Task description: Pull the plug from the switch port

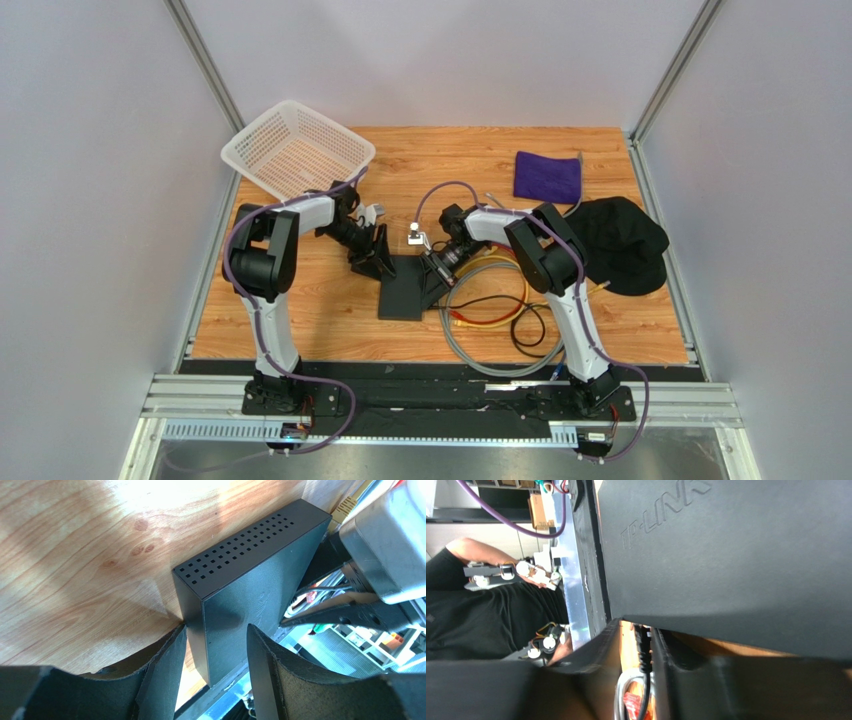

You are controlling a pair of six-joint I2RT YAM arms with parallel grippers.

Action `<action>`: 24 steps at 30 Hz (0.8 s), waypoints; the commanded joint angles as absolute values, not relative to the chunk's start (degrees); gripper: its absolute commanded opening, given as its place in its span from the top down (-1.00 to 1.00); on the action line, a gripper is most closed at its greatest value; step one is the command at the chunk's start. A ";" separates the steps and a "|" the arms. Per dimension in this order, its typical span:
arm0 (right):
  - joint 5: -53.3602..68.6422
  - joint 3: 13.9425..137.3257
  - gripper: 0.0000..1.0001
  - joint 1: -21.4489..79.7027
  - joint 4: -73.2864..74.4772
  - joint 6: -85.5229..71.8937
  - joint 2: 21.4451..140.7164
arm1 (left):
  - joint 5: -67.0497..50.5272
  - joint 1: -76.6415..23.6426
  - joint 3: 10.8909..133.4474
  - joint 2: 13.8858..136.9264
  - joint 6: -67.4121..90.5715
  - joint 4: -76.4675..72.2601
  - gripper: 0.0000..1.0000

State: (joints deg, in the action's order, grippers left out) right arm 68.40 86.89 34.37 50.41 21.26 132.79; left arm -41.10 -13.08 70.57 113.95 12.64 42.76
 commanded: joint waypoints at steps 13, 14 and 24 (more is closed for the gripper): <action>64.42 83.14 0.91 36.04 46.58 30.06 135.79 | -36.65 -13.71 69.79 116.63 8.97 40.61 -0.17; 65.03 83.58 0.92 35.51 46.76 30.06 135.79 | -36.82 -13.62 69.87 116.63 8.79 40.61 -0.17; 67.59 90.52 1.00 34.19 52.47 29.01 140.00 | -42.80 -12.92 69.61 116.02 8.44 39.29 -0.19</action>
State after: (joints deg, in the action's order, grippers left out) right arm 72.31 88.73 34.04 54.61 26.85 135.63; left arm -43.94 -12.71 70.52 114.39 11.00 42.54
